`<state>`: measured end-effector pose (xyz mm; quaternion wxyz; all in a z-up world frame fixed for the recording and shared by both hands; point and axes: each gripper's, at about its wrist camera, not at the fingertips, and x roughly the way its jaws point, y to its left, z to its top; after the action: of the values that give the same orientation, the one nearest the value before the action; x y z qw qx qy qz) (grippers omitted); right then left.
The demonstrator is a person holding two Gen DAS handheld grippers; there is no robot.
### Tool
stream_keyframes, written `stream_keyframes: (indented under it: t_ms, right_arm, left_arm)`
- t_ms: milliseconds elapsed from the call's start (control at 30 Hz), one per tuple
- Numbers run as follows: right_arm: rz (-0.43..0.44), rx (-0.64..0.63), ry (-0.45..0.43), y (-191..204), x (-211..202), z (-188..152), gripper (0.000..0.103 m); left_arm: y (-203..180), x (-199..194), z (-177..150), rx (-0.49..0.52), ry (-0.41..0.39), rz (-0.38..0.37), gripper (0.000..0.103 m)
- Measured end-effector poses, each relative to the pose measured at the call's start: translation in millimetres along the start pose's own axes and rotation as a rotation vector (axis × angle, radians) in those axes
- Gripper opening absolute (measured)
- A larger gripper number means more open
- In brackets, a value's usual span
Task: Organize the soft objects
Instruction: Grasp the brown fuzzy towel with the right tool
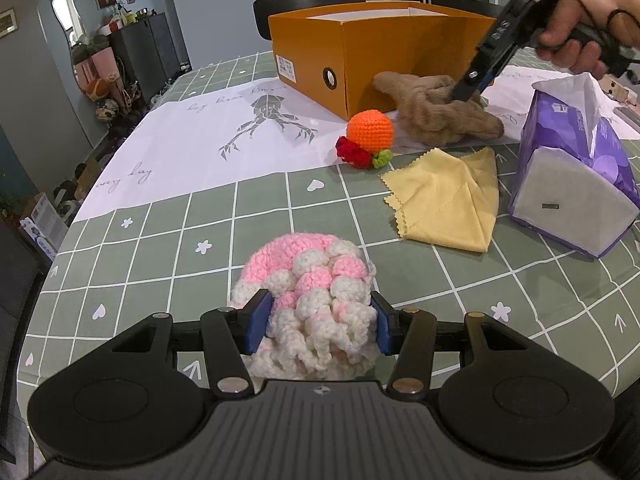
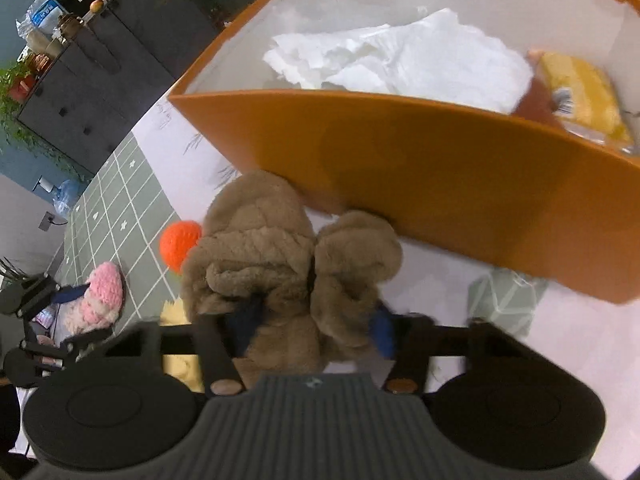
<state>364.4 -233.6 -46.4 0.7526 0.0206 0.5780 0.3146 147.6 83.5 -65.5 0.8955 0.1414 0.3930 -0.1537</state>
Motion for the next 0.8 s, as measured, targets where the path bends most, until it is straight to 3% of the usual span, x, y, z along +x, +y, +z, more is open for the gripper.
stream_keyframes:
  t_ms: [133, 200, 300, 467, 533, 600, 667, 800]
  right_arm:
    - [-0.05, 0.068, -0.053, -19.9, -34.2, -22.9, 0.035]
    - [-0.08, 0.118, -0.073, -36.5, -51.9, -37.4, 0.01]
    - [-0.129, 0.189, -0.101, -60.4, -79.2, -65.0, 0.012]
    - [-0.274, 0.098, -0.075, -53.5, -101.0, -94.1, 0.043]
    - [-0.313, 0.044, -0.072, -44.4, -106.2, -97.5, 0.051]
    - [-0.353, -0.035, -0.092, -32.5, -111.4, -94.9, 0.077]
    - [-0.359, -0.113, -0.136, -27.8, -120.0, -90.5, 0.09]
    - [-0.323, -0.192, -0.131, -14.4, -97.6, -62.8, 0.096]
  left_arm:
    - [-0.5, 0.3, -0.8, 0.004, -0.003, 0.003, 0.059]
    - [-0.5, 0.2, -0.9, 0.005, -0.004, 0.003, 0.059]
    - [-0.3, 0.1, -0.8, 0.003, -0.006, 0.0, 0.059]
    - [-2.0, 1.4, -0.5, 0.007, -0.007, 0.007, 0.06]
    - [-2.9, 1.8, -0.1, 0.005, -0.006, 0.01, 0.06]
    - [-3.3, 2.1, 0.6, 0.002, -0.004, 0.013, 0.06]
    - [-3.7, 2.7, 1.5, 0.001, -0.002, 0.016, 0.061]
    - [-6.2, 3.8, 2.7, 0.01, 0.006, 0.028, 0.061]
